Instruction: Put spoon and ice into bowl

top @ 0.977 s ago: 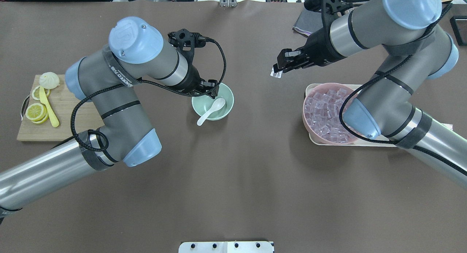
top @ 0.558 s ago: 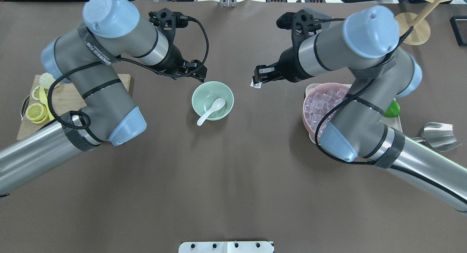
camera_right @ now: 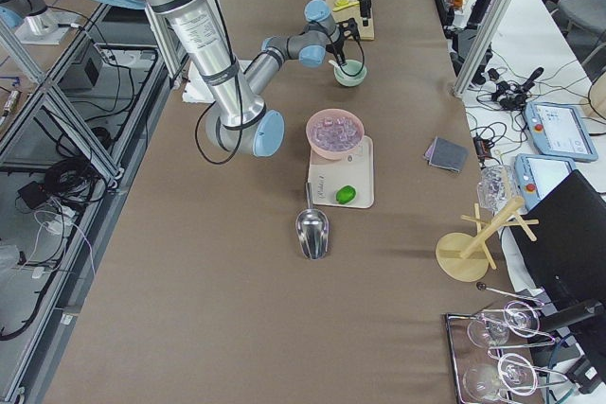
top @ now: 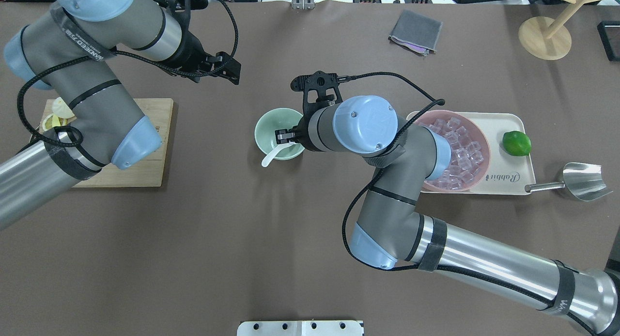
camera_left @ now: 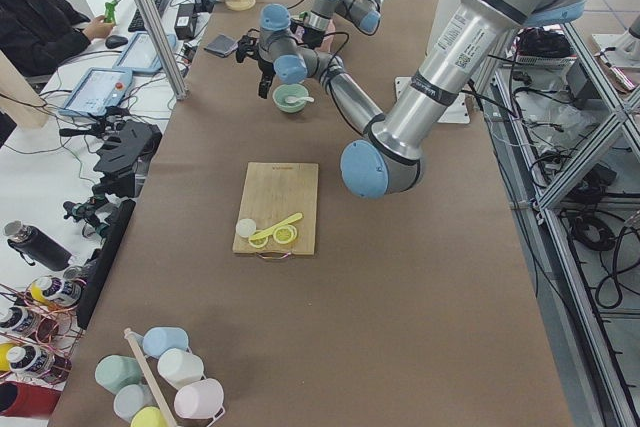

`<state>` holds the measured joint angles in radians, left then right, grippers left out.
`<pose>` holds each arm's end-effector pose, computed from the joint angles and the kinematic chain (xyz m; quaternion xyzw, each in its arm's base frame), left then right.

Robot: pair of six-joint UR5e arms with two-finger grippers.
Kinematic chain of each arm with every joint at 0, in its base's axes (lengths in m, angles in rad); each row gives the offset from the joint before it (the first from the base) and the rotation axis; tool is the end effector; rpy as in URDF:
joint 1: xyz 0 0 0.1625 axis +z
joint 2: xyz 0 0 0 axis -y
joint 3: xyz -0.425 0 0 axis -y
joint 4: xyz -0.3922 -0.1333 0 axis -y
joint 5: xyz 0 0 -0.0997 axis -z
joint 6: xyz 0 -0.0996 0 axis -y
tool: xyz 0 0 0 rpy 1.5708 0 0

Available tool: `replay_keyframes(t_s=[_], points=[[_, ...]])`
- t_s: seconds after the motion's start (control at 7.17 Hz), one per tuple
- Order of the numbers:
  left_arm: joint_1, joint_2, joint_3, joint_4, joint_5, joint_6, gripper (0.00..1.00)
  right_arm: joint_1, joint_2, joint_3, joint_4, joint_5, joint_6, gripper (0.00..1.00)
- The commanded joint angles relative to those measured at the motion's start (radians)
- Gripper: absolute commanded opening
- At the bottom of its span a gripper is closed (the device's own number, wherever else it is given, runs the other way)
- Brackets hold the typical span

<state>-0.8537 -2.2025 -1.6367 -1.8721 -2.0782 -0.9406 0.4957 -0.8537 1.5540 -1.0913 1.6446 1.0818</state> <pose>0.3821 -0.5674 0.2168 0.1509 0.4906 0.0247 0.8578 -0.5638 -0.4480 0.1758 0.2358 -0.5044 -0.0177 0.8305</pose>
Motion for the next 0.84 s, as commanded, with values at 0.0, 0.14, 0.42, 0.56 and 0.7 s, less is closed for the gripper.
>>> replay_keyframes(t_s=[0.0, 0.14, 0.42, 0.56, 0.7], points=[[-0.002, 0.009, 0.000, -0.002, 0.001, -0.003, 0.97, -0.017, 0.021, -0.022, -0.001, -0.048, 0.004, 0.69], [-0.002, 0.009, 0.000, -0.002, 0.001, -0.003, 0.97, -0.014, 0.021, -0.012, 0.001, -0.045, 0.004, 1.00], [-0.014, 0.009, 0.001, -0.001, 0.000, 0.003, 0.97, 0.074, 0.022, 0.032, -0.072, 0.110, 0.003, 1.00], [-0.048, 0.009, 0.000, 0.011, -0.013, 0.006, 0.97, 0.174, 0.018, 0.104, -0.226, 0.334, -0.011, 1.00], [-0.062, 0.026, 0.000, 0.013, -0.014, 0.063, 0.97, 0.279, -0.026, 0.188, -0.363, 0.500, -0.049, 1.00]])
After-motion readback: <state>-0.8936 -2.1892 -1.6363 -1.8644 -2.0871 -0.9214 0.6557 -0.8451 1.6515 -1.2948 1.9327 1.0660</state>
